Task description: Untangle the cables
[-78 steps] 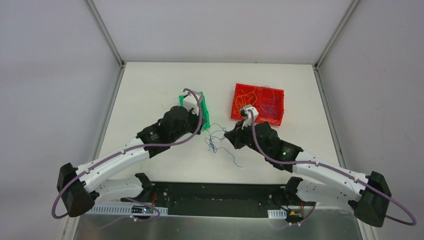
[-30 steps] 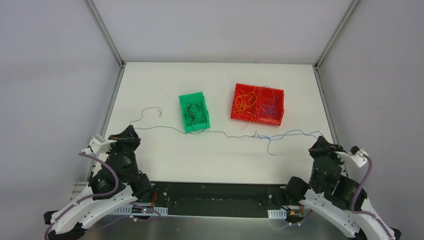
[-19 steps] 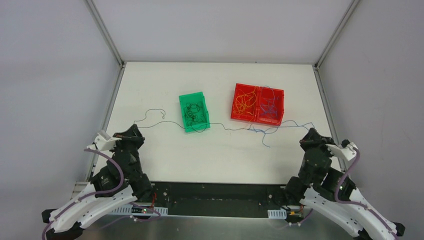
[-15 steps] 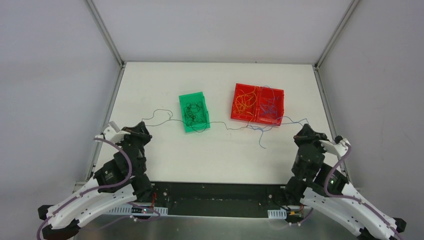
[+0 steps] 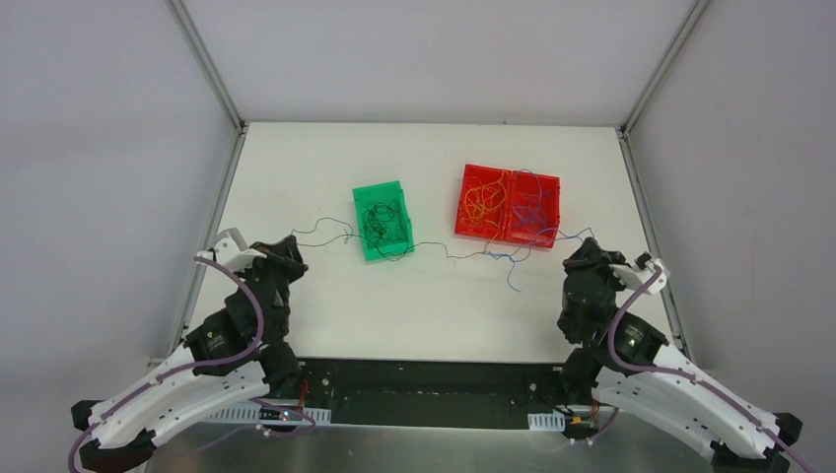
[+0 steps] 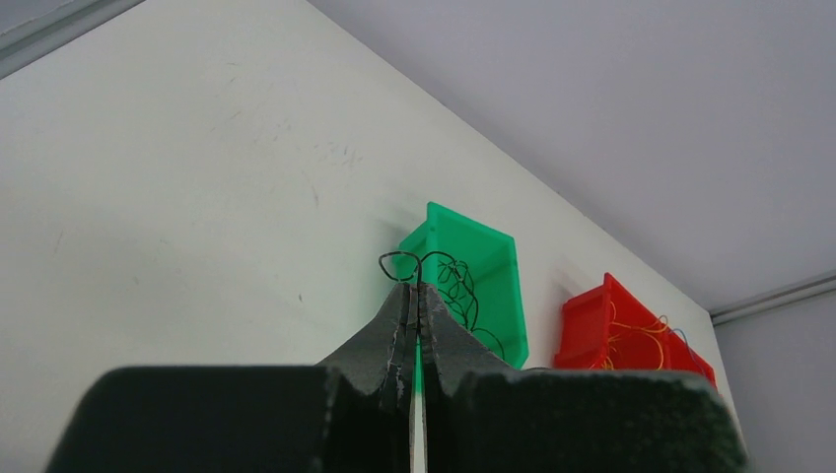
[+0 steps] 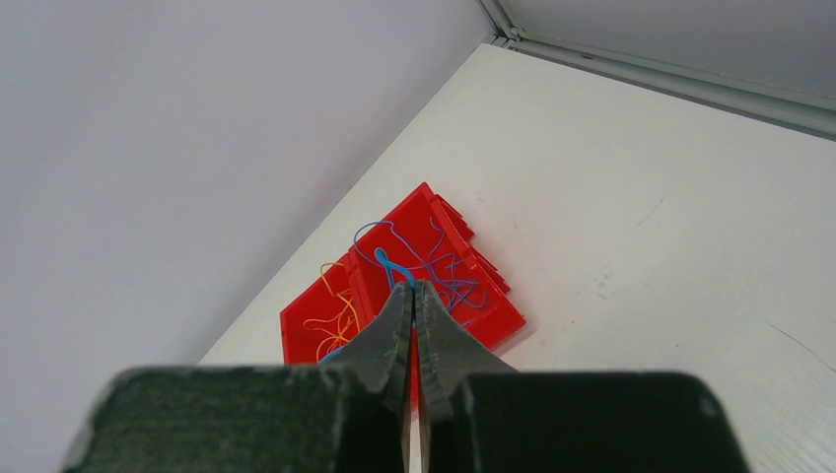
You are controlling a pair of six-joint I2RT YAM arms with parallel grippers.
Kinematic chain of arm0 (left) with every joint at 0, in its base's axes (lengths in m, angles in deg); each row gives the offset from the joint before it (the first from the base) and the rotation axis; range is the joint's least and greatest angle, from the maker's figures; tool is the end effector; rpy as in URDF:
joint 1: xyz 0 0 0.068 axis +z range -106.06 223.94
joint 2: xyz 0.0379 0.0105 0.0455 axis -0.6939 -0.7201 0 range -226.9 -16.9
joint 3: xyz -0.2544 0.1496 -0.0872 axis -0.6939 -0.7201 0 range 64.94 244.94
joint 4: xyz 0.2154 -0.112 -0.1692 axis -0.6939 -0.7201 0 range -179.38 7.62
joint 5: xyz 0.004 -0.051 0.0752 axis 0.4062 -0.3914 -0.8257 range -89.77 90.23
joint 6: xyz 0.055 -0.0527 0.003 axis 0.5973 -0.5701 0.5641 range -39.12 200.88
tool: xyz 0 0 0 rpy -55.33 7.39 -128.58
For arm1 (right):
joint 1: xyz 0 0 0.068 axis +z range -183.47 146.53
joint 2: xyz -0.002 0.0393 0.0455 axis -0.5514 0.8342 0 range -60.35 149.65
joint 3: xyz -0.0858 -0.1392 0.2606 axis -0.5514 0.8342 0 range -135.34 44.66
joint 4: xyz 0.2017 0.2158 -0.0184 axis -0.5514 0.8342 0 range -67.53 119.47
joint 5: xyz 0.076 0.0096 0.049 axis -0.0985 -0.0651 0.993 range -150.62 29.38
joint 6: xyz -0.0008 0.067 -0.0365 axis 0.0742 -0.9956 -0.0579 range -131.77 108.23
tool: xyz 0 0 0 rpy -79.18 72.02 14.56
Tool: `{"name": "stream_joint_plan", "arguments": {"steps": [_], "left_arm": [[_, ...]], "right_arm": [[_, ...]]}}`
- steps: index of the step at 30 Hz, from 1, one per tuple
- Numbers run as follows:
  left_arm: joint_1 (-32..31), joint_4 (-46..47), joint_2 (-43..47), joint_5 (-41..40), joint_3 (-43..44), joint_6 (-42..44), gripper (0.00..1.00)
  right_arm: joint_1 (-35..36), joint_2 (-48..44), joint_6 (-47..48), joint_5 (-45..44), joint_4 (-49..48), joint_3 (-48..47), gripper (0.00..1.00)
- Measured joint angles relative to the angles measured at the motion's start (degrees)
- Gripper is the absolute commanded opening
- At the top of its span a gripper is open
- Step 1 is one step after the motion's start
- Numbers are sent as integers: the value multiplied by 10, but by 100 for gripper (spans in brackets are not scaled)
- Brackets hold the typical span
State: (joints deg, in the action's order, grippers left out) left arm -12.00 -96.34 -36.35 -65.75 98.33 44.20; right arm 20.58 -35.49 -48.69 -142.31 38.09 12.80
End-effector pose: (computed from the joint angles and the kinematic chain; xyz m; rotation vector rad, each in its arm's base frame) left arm 0.1027 -0.0468 0.3394 -0.6272 1.4529 -0.3644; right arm 0.1120 0.0454 0.3209 0.7493 1.4052 0.0089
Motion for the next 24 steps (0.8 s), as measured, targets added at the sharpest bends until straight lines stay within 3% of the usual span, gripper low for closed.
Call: {"name": "stream_joint_plan", "arguments": {"steps": [3, 4, 5, 7, 13, 24], "left_arm": [[0, 5, 14, 0, -1, 1, 0], [0, 8, 16, 0, -2, 1, 0], [0, 12, 17, 0, -4, 2, 0], [0, 17, 17, 5, -6, 6, 0], [0, 53, 5, 35, -15, 39, 0], [0, 91, 6, 58, -19, 83, 0]], "right_arm": [[0, 18, 0, 0, 0, -1, 0], [0, 23, 0, 0, 0, -2, 71], [0, 28, 0, 0, 0, -2, 79], [0, 33, -2, 36, -1, -4, 81], [-1, 89, 129, 257, -10, -22, 88], [6, 291, 275, 630, -32, -91, 85]]}}
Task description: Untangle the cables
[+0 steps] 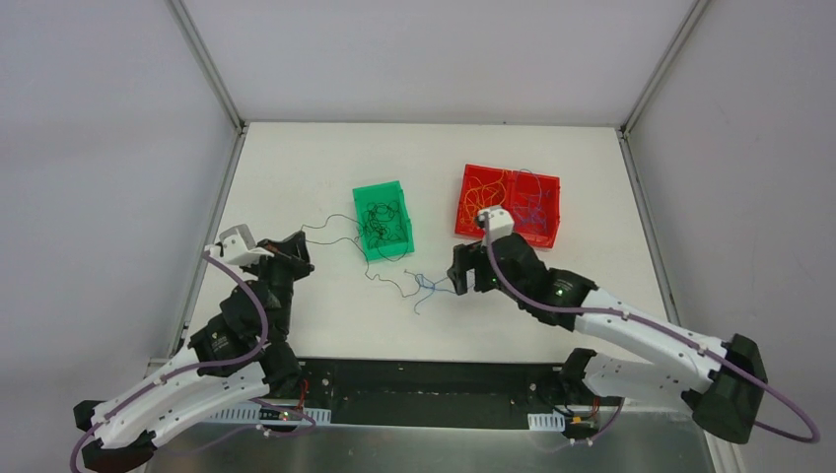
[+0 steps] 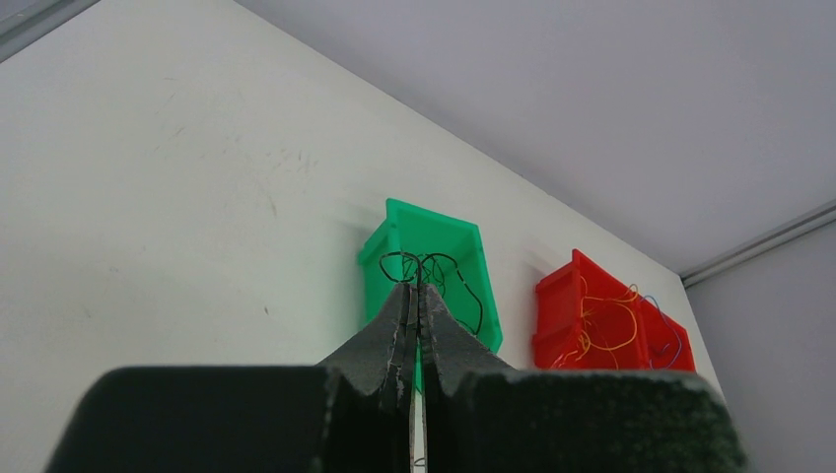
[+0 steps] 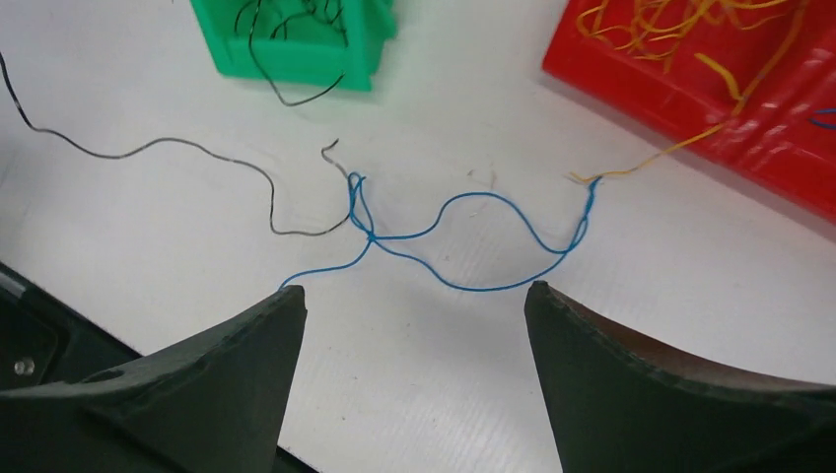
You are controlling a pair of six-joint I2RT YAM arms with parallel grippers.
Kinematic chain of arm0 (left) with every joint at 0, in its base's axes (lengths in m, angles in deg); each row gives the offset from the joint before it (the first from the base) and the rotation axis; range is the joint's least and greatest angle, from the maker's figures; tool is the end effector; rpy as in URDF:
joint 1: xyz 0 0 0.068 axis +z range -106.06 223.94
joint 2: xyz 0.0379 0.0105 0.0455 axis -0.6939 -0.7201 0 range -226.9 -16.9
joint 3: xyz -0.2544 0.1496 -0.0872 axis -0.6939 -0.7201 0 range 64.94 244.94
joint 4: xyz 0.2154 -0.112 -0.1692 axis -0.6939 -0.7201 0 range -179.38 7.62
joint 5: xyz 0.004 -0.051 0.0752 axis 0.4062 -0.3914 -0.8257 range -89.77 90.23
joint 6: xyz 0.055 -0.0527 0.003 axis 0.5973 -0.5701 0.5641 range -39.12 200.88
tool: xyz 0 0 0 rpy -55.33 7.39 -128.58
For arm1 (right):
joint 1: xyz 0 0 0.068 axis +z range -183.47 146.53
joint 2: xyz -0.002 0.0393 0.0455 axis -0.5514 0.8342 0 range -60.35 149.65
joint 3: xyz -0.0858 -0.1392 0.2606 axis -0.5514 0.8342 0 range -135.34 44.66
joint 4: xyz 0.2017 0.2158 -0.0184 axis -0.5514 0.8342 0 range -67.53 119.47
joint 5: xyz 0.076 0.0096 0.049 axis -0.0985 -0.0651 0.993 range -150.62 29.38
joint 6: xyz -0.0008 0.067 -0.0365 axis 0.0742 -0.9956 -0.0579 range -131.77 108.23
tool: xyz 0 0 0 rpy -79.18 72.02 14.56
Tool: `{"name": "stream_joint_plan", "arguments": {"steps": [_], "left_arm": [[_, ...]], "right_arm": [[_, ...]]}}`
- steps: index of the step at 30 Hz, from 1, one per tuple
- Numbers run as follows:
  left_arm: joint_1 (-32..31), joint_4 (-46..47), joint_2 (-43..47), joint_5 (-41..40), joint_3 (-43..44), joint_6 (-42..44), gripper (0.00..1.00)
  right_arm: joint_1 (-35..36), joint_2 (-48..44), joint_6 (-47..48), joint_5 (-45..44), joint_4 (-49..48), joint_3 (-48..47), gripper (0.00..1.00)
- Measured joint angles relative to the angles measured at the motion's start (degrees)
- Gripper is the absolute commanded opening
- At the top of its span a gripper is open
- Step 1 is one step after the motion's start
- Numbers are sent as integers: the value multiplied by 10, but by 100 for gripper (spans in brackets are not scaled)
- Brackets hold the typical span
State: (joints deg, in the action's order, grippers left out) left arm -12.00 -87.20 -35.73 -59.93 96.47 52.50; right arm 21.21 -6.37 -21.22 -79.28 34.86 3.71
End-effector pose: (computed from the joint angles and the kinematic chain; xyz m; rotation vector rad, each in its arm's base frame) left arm 0.1039 -0.0538 0.3453 -0.5151 1.4276 -0.4312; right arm 0.1636 0.1950 0.2929 -0.5773 1.9265 0.3926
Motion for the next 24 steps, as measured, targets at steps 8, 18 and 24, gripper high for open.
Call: {"name": "stream_joint_plan", "arguments": {"steps": [8, 18, 24], "left_arm": [[0, 16, 28, -1, -17, 12, 0], [0, 17, 28, 0, -17, 15, 0], [0, 19, 28, 0, -18, 15, 0]], "right_arm": [[14, 177, 51, 91, 14, -66, 87], [52, 292, 148, 142, 25, -115, 85], [52, 340, 171, 103, 24, -136, 84]]}}
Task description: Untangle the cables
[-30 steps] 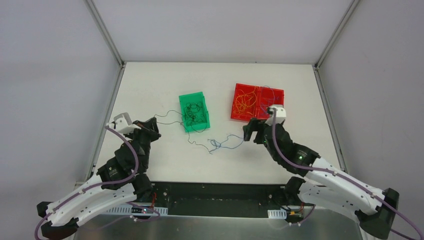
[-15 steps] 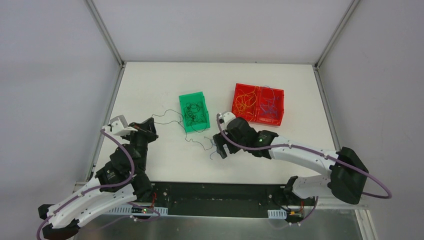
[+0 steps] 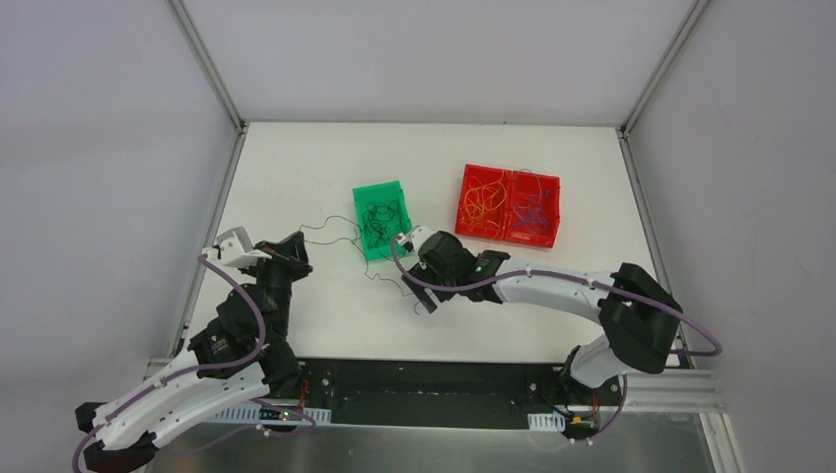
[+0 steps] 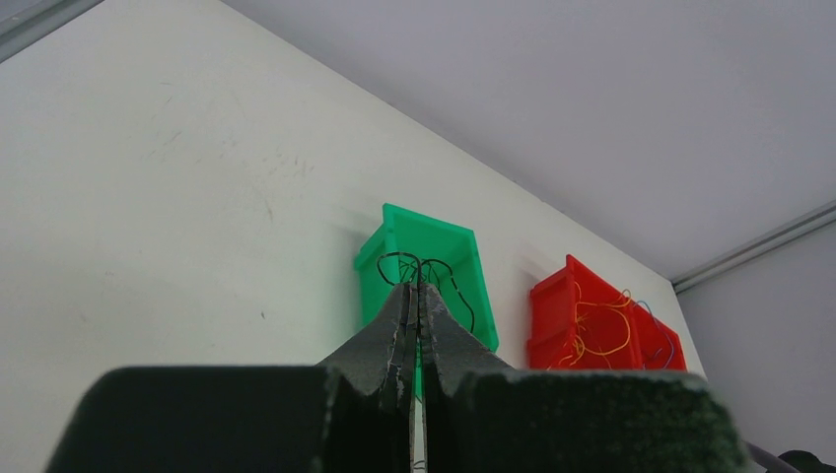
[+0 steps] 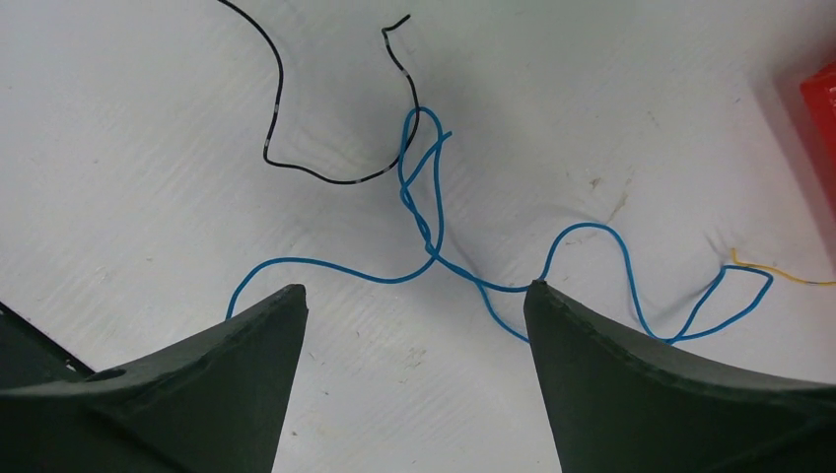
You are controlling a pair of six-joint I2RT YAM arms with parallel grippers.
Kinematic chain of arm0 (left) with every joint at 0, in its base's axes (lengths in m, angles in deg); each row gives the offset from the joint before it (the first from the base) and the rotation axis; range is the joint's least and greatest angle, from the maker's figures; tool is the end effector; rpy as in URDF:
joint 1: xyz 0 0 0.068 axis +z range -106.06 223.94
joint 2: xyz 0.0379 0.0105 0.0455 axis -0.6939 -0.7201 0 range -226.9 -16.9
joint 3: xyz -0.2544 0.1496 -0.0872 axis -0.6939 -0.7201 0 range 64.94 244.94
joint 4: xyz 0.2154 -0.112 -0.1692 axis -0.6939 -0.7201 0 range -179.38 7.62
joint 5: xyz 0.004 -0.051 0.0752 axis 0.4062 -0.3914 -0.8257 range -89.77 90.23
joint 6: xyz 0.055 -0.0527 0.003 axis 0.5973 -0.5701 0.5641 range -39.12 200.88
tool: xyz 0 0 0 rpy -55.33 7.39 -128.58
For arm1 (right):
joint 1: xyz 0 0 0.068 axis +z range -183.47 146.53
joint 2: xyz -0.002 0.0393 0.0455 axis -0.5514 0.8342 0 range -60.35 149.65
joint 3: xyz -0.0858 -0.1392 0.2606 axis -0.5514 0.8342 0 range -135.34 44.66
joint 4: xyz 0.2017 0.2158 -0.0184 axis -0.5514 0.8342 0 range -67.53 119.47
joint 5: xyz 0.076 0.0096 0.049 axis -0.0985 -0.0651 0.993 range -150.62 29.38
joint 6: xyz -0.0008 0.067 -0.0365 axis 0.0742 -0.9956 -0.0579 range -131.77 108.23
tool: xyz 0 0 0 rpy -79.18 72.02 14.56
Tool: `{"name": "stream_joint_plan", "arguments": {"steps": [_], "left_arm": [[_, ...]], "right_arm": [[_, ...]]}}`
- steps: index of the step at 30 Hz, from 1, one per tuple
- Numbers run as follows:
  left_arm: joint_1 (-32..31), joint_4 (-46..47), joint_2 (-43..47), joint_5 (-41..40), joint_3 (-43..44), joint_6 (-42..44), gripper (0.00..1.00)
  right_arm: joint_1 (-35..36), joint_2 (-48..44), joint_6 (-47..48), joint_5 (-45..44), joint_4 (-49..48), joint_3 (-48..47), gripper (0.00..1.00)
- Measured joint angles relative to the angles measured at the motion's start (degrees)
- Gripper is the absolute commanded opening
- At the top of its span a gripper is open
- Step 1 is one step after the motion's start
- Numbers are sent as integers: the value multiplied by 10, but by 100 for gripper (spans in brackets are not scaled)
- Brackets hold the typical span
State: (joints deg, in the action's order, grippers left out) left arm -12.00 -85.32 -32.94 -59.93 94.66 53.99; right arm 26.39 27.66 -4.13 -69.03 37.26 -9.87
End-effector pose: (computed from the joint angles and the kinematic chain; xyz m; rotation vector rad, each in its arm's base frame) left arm 0.0998 -0.0477 0.3410 -0.5217 1.3996 -0.4462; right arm 0.1937 0.3146 0.2050 -1.2852 2.0456 0.2457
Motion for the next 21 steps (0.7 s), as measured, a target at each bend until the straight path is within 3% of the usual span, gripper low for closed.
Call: {"name": "stream_joint_plan", "arguments": {"steps": [12, 19, 21], "left_arm": [[0, 8, -12, 0, 0, 3, 0], [0, 8, -7, 0, 0, 4, 0], [0, 8, -5, 0, 0, 5, 0]], "right_arm": [[-39, 43, 22, 71, -4, -24, 82], [-38, 119, 32, 110, 41, -69, 71], [-38, 120, 32, 109, 48, -73, 61]]}}
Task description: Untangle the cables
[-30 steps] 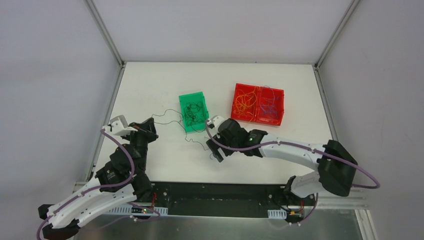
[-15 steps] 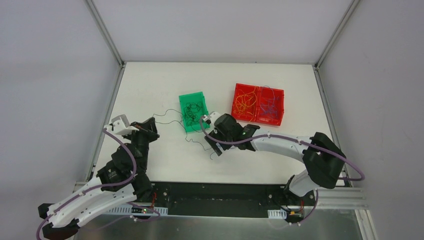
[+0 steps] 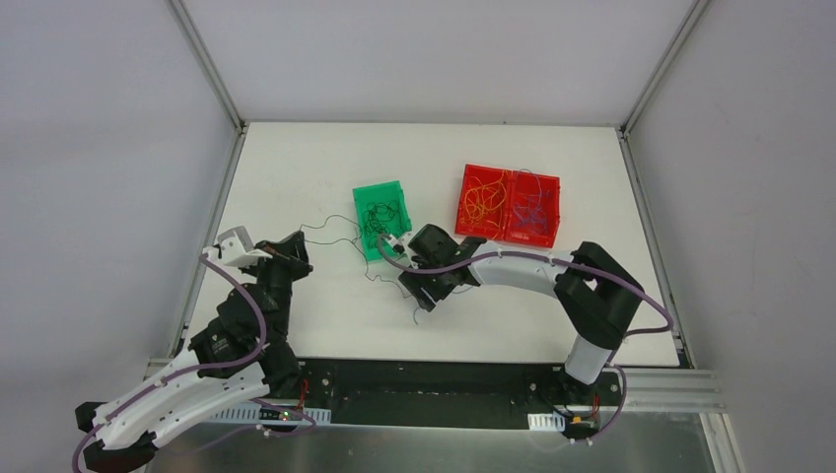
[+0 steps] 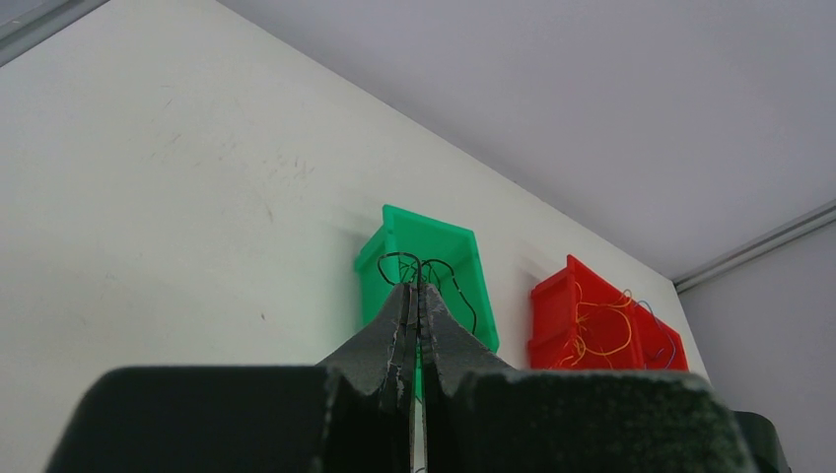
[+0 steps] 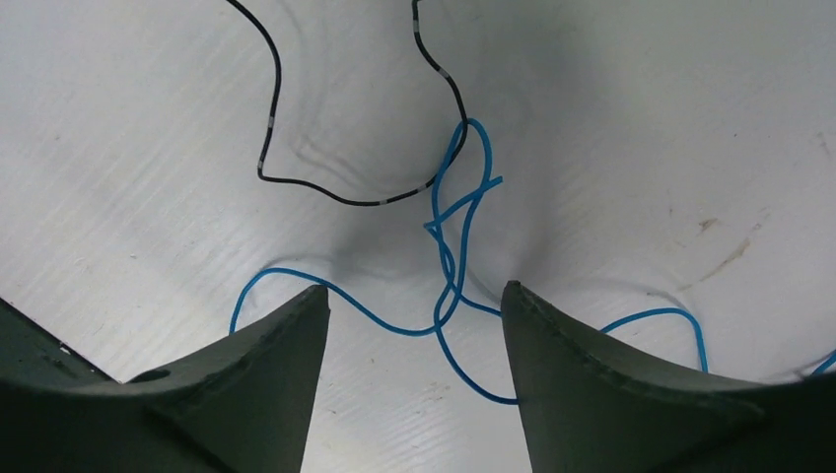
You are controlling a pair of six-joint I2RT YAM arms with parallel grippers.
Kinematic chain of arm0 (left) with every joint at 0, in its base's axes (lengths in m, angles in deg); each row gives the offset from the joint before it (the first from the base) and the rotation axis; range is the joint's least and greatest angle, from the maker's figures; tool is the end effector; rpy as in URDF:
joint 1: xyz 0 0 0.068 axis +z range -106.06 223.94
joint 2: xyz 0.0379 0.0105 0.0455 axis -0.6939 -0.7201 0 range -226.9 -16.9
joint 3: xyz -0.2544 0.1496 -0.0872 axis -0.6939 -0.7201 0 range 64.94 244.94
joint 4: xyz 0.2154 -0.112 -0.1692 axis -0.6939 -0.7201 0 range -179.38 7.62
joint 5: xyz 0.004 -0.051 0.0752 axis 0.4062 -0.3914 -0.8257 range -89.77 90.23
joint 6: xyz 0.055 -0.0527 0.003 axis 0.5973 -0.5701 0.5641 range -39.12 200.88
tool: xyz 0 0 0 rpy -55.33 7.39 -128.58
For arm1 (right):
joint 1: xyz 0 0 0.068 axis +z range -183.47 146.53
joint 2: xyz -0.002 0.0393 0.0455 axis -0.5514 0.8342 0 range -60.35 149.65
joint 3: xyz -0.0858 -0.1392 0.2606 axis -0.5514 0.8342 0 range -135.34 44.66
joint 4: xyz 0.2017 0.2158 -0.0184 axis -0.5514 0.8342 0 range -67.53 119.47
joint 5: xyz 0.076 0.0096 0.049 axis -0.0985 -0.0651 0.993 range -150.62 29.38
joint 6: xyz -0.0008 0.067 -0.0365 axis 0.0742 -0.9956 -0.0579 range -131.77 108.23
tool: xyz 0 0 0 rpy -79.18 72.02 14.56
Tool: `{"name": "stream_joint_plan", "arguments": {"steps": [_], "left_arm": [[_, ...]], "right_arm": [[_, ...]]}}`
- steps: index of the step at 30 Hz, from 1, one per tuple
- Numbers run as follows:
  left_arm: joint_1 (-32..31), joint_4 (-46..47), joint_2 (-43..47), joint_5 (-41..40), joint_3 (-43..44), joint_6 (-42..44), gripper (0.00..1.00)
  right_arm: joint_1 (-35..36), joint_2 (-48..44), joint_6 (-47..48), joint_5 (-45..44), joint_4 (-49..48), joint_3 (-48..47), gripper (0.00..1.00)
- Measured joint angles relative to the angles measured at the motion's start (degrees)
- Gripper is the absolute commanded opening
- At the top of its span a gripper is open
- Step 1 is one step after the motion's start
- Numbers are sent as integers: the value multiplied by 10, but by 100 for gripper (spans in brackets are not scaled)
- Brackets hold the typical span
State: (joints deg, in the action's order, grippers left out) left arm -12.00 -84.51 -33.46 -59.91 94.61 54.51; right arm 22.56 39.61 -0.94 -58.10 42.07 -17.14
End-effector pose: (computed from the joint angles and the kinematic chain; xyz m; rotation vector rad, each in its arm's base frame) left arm 0.1008 -0.0493 0.3415 -0.5171 1.3988 -0.4421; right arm 0.2236 0.3368 0.1648 -1.4557 2.1754 0.3439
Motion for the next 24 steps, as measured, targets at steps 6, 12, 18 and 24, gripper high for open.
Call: {"name": "stream_joint_plan", "arguments": {"steps": [6, 12, 18, 24], "left_arm": [[0, 0, 10, -1, 0, 2, 0], [0, -1, 37, -6, -6, 2, 0], [0, -3, 59, -25, -15, 0, 0], [0, -9, 71, -50, -20, -8, 0]], "right_arm": [[-11, 4, -12, -7, 37, -5, 11], [-20, 10, -37, -34, 55, -19, 0], [-36, -89, -89, -111, 49, 38, 0], [-202, -289, -194, -160, 1, 124, 0]]}}
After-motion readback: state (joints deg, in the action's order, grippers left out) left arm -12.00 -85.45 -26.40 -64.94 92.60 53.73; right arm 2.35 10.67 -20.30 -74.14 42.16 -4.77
